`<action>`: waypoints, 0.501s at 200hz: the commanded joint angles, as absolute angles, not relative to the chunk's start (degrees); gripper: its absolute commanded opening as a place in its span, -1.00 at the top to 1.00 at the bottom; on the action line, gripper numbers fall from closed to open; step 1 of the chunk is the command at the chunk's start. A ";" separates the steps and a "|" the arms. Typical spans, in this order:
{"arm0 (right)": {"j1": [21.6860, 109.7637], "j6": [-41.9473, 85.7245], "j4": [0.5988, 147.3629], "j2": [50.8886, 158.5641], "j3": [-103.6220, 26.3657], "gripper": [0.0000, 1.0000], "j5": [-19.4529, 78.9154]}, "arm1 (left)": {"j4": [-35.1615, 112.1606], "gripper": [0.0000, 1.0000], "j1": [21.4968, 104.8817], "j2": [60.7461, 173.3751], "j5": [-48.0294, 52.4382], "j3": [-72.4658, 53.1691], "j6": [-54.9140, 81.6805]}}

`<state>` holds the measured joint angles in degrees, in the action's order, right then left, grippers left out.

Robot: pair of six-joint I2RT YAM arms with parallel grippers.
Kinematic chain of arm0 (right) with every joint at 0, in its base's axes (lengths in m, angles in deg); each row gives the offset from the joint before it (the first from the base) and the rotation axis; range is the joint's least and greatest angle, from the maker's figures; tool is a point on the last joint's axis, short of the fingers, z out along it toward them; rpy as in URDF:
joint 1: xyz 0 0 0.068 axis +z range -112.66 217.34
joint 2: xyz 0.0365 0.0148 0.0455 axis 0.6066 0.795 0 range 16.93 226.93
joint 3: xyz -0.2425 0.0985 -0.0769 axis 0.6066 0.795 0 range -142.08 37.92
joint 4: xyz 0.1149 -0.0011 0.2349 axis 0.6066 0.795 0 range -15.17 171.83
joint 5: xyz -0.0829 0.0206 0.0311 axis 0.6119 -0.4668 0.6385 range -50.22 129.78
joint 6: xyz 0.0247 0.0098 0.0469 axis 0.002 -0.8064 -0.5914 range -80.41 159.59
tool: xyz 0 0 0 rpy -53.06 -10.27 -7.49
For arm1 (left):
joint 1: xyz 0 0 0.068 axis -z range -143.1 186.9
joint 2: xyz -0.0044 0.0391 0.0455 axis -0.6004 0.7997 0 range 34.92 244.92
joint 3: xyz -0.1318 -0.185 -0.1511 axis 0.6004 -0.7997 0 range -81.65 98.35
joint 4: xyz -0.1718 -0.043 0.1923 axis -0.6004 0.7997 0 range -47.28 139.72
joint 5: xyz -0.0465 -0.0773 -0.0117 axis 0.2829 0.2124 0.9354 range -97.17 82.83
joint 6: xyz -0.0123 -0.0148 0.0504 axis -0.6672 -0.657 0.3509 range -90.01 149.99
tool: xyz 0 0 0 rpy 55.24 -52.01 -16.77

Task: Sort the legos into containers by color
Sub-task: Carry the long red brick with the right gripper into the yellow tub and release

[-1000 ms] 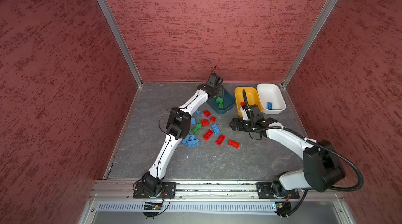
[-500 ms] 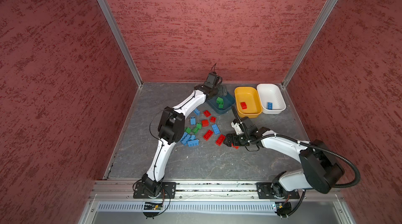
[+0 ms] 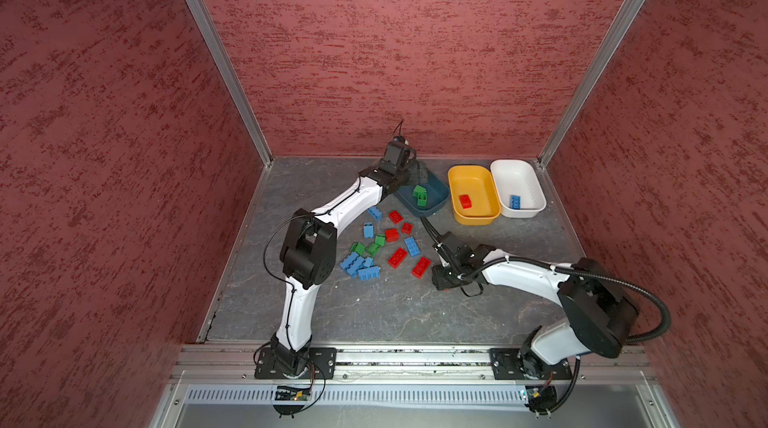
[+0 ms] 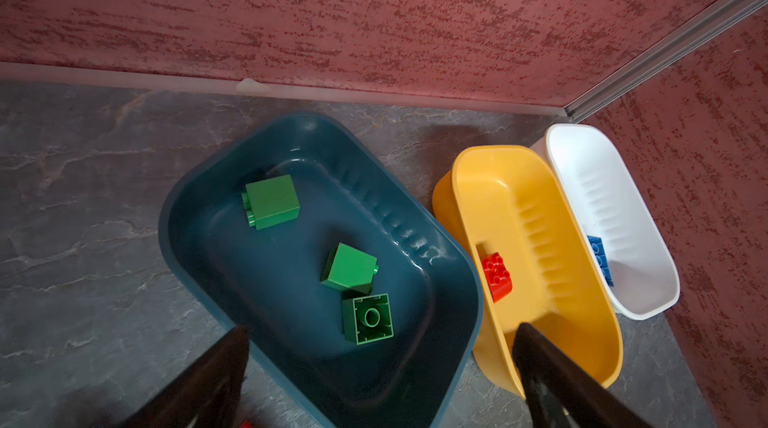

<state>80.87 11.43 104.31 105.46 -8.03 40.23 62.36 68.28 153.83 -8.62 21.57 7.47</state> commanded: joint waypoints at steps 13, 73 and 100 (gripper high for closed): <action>82.34 10.07 107.62 107.32 -10.74 0.09 46.93 | 61.44 -0.99 67.93 150.54 -9.43 20.34 7.27; 81.73 16.71 106.20 104.69 -11.88 0.60 50.30 | 59.72 -0.99 67.79 147.73 -8.80 16.50 7.77; 80.09 19.96 103.36 101.61 -11.99 0.76 51.70 | 59.16 -0.99 67.70 145.90 -9.31 13.61 7.46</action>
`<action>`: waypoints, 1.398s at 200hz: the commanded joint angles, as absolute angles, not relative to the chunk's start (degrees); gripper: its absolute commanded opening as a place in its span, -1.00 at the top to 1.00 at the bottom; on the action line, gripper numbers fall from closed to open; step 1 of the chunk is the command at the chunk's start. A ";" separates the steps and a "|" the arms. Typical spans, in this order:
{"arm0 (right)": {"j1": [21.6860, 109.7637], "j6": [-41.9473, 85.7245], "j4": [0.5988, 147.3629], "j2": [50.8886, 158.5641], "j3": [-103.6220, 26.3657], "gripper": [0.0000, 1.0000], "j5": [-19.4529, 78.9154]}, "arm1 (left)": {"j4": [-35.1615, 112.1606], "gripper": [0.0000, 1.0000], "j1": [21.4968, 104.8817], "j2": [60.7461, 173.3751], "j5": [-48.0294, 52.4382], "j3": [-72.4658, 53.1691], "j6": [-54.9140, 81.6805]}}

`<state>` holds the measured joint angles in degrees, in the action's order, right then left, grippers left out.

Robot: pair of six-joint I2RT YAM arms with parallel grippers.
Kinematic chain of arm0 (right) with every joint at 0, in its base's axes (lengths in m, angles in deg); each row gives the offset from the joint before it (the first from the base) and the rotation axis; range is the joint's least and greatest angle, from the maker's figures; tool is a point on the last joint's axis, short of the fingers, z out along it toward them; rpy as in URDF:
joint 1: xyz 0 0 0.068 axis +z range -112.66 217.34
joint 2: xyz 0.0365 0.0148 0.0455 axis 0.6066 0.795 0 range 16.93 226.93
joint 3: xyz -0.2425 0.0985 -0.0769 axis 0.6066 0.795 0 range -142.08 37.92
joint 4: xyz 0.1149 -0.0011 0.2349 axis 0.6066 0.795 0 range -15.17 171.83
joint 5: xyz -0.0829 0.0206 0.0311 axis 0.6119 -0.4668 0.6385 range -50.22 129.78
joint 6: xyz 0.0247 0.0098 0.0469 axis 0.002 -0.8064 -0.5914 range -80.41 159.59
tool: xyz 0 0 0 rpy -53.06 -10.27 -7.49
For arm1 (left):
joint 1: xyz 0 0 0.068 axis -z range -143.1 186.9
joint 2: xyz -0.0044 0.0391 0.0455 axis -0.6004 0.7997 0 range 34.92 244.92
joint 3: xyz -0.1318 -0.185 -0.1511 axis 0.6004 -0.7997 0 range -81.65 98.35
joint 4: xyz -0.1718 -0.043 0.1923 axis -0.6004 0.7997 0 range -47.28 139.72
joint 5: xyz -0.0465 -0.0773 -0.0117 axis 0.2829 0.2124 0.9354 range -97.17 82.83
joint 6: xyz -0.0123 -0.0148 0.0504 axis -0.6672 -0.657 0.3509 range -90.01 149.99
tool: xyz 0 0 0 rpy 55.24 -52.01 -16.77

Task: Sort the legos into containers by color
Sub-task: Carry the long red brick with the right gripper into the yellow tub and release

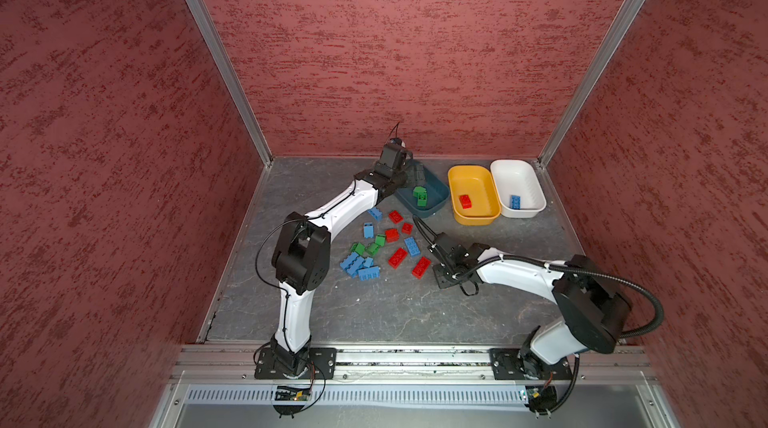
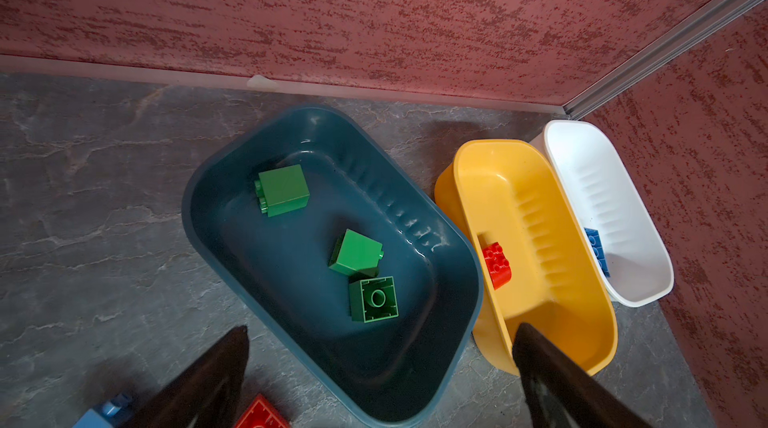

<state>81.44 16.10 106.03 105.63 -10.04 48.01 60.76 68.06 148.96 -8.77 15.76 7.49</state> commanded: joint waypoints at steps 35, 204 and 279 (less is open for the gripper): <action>73.71 23.60 97.48 96.22 -12.78 1.00 51.71 | 58.54 -0.99 67.68 143.33 -10.07 9.93 6.88; 43.42 36.03 99.57 117.36 -38.60 1.00 38.00 | 60.54 -0.99 67.02 134.24 -13.05 -3.27 2.60; 43.58 38.18 107.18 135.29 -59.69 0.60 43.33 | 65.50 -0.99 67.13 134.15 -11.50 -5.62 2.57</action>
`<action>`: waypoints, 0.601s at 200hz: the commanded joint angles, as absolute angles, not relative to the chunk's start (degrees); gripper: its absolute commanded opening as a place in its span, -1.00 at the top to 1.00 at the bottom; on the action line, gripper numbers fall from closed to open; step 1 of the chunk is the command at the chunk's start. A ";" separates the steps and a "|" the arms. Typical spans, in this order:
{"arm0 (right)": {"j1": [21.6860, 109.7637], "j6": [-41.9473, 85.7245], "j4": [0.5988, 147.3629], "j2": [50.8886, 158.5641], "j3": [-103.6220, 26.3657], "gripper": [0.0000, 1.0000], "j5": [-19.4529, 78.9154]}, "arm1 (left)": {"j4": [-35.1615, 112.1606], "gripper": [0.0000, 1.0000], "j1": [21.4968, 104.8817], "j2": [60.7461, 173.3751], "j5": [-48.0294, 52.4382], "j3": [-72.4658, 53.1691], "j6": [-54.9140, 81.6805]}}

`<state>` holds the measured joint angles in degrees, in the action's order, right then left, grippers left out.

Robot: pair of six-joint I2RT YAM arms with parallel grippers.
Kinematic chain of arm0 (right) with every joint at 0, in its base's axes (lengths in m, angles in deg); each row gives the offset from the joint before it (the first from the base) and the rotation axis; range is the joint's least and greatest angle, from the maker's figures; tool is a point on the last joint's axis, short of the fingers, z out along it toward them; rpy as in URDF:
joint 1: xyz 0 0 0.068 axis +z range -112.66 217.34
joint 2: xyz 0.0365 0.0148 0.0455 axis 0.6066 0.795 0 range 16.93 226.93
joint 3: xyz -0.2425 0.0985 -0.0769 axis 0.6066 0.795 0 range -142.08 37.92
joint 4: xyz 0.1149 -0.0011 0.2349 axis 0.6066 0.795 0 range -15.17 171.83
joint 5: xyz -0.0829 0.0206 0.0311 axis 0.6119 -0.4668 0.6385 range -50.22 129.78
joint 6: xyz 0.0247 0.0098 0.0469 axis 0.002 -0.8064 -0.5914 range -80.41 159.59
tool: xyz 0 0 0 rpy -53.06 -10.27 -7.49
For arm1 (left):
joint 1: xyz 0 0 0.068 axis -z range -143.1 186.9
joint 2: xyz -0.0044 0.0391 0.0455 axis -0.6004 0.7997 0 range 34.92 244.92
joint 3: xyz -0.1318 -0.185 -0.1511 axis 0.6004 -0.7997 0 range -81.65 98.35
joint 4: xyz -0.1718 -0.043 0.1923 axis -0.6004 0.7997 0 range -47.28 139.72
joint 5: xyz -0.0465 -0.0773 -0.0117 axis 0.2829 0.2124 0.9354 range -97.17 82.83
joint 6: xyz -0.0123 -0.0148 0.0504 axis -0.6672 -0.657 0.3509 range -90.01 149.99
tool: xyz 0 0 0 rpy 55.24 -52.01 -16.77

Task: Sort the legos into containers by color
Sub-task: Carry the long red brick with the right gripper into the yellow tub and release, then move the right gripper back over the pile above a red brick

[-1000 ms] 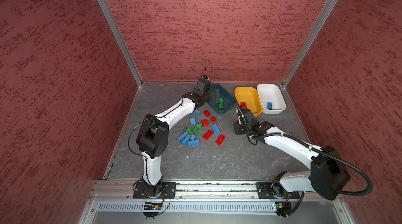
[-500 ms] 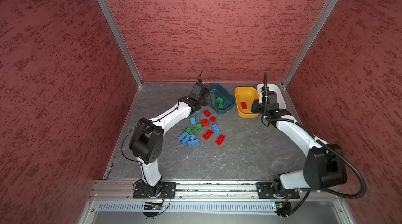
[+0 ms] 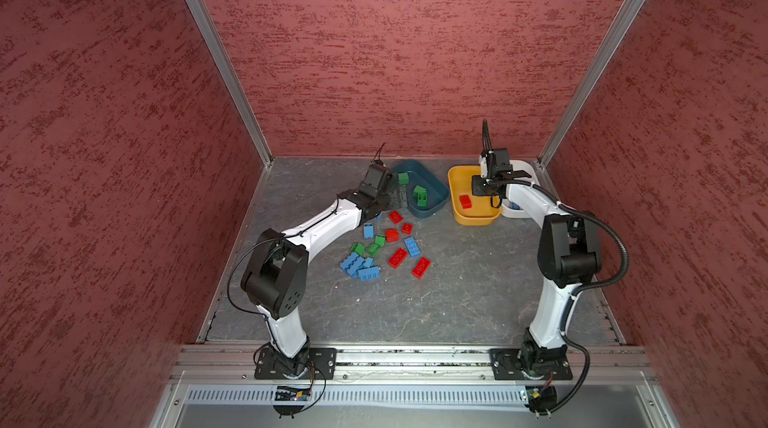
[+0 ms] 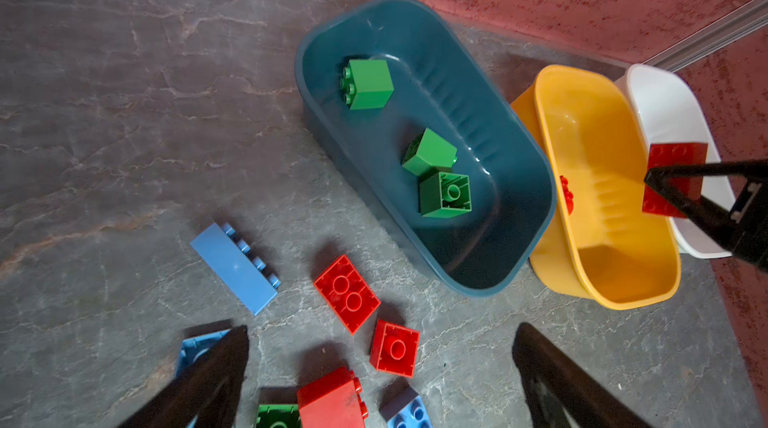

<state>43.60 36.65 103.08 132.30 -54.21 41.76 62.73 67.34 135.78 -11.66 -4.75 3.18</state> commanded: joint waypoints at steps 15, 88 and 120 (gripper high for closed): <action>43.99 37.51 107.54 135.83 -61.11 0.43 43.12 | 66.14 -0.99 67.09 133.82 -12.08 -6.32 2.33; 46.99 35.73 105.01 126.80 -52.22 -0.27 43.89 | 66.70 -0.99 67.02 133.44 -13.63 -7.35 1.71; 50.13 35.04 102.85 119.74 -44.36 -0.54 42.69 | 66.54 -0.99 66.91 133.45 -14.13 -7.26 1.35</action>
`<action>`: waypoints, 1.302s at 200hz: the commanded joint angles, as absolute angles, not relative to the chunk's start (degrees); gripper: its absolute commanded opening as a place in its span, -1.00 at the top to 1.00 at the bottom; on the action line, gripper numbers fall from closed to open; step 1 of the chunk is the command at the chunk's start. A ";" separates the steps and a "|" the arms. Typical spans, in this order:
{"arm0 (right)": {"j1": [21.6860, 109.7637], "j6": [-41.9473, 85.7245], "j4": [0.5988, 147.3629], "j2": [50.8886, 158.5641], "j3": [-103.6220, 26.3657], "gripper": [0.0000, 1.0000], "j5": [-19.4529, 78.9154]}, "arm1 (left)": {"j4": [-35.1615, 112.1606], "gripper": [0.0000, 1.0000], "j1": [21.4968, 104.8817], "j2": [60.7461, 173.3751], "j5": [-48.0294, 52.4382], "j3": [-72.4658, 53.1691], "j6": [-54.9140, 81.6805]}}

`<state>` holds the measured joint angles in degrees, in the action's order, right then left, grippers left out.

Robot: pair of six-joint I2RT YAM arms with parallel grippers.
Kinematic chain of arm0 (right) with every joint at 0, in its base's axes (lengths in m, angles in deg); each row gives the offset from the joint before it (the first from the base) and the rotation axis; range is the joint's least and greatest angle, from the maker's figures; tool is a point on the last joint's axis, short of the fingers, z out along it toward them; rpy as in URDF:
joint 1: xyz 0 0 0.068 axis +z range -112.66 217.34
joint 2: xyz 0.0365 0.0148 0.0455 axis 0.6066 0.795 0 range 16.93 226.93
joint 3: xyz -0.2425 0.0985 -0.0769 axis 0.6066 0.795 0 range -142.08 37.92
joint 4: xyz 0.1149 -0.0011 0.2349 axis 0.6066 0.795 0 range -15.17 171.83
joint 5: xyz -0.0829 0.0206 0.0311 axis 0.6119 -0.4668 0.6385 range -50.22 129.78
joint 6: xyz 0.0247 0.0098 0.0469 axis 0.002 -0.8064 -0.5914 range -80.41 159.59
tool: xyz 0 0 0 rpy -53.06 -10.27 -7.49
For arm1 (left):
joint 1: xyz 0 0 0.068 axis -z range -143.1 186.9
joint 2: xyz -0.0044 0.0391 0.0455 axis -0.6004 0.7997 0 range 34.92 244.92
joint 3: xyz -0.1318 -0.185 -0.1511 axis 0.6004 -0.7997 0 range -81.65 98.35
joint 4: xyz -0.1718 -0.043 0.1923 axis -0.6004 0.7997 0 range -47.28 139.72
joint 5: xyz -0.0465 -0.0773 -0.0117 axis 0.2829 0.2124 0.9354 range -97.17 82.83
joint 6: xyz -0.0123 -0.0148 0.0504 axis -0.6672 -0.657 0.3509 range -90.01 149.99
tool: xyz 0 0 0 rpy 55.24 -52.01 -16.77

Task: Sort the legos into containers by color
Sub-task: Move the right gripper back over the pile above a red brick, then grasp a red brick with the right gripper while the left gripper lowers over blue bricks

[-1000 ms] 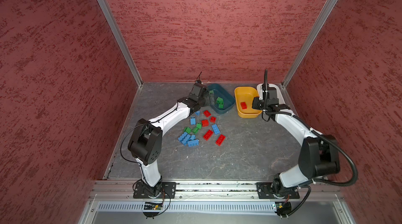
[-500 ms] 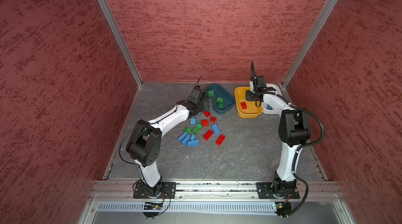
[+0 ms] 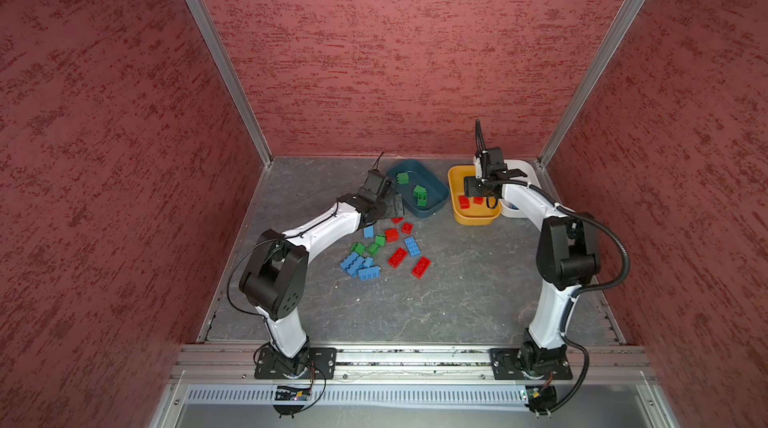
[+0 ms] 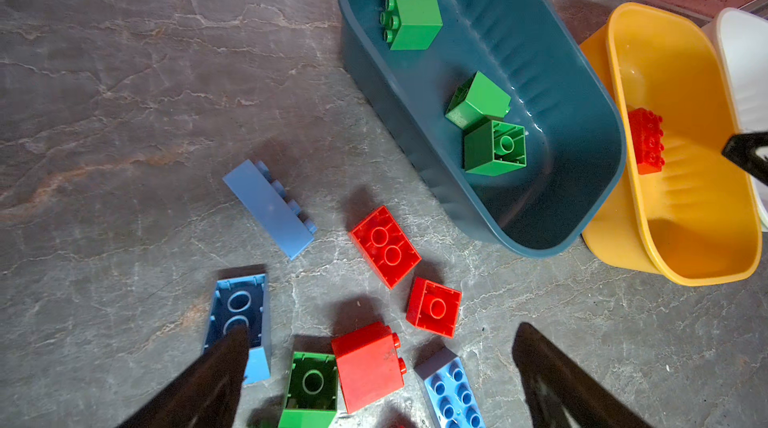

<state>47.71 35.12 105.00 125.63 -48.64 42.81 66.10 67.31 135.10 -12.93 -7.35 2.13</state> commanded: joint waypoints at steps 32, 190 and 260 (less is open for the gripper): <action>55.06 34.53 97.66 110.85 -34.08 -0.98 38.64 | 66.11 -0.99 66.65 132.94 -15.16 -7.79 0.65; 81.11 36.52 101.60 113.25 -20.63 -0.92 34.47 | 69.69 -0.99 60.94 126.27 -10.51 -15.65 -5.79; 84.35 38.17 101.03 114.70 -19.43 -0.82 41.66 | 73.90 -0.99 61.14 121.35 -9.24 -21.04 -5.97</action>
<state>83.60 35.99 101.40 113.70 -19.44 37.96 71.28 61.28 124.43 -10.48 -18.86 -5.39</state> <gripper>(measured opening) 0.927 0.994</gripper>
